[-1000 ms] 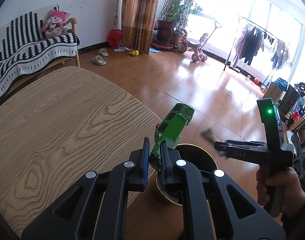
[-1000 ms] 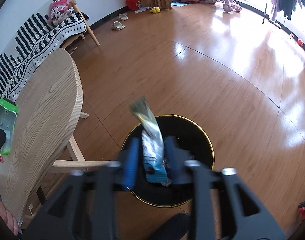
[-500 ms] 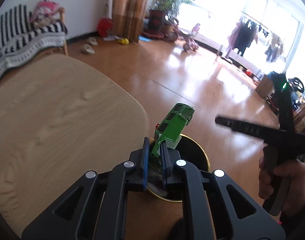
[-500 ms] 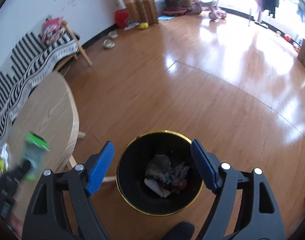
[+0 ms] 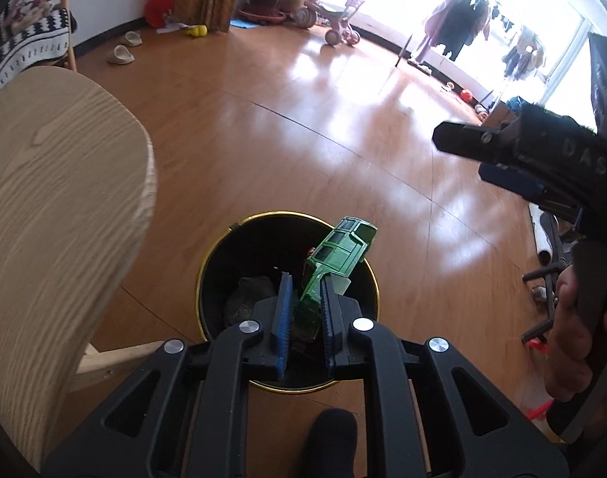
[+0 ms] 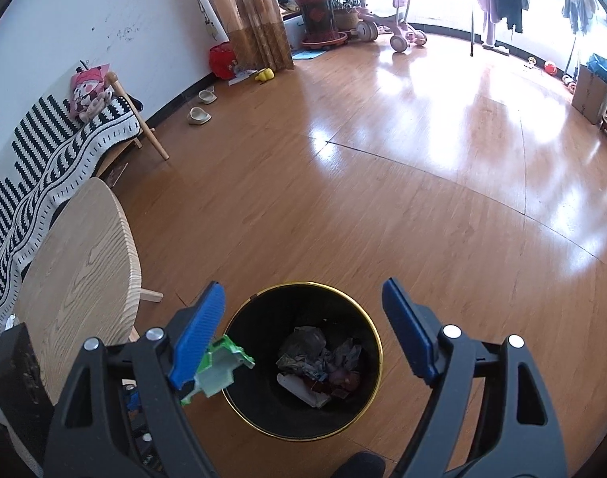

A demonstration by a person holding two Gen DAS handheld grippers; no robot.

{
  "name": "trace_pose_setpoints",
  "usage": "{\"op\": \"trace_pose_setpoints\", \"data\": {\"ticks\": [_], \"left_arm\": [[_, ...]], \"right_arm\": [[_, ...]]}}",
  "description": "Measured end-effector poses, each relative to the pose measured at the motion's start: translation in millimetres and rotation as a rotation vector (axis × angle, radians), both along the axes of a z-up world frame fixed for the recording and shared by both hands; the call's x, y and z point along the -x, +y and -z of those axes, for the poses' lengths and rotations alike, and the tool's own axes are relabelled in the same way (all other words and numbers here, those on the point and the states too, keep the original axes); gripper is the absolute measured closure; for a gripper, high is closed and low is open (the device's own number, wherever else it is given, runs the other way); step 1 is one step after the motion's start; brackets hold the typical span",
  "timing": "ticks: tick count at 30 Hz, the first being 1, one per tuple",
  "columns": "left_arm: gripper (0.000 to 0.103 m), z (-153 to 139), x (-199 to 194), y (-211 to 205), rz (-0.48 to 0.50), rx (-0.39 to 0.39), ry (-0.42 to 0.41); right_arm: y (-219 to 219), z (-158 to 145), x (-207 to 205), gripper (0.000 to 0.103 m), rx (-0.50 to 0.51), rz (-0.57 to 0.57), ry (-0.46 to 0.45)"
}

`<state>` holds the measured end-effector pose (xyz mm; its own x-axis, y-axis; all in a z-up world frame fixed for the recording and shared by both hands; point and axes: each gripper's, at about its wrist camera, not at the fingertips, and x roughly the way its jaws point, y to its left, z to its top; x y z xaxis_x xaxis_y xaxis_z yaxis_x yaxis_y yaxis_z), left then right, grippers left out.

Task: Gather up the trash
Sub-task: 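Lower the green carton into the bin and open the left tool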

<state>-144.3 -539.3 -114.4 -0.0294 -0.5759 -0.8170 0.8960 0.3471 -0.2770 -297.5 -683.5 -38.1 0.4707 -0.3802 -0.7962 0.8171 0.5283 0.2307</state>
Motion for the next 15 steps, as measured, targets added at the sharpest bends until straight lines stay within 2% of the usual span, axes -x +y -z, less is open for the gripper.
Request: {"op": "trace_pose_setpoints", "data": {"ticks": [2,3,4,6,11,13,15], "left_arm": [[0.065,0.4,-1.8,-0.3,-0.003,-0.002,-0.006],[0.050,-0.4,-2.9,0.6,-0.007,0.002,-0.012],[0.040,-2.9,-4.5,2.3,-0.012,0.010,-0.019],[0.038,-8.0,-6.7,5.8,-0.017,0.019,-0.025],[0.021,-18.0,-18.1,23.7,-0.051,0.033,-0.026],[0.019,-17.5,-25.6,30.2,-0.070,0.026,0.002],[0.017,-14.6,-33.1,33.3,-0.094,0.016,0.066]], "right_arm": [[-0.7,0.2,0.7,0.024,-0.003,0.004,-0.004],[-1.2,0.2,0.3,0.024,-0.005,0.005,-0.004],[0.0,0.5,-0.4,0.024,-0.006,0.005,-0.005],[1.8,-0.7,-4.0,0.024,-0.005,0.002,-0.006],[12.6,-8.8,-19.8,0.024,0.015,-0.005,-0.019],[17.7,-13.9,-25.4,0.024,0.032,-0.005,-0.023],[23.3,-19.6,-28.3,0.024,0.048,-0.001,-0.034]]}}
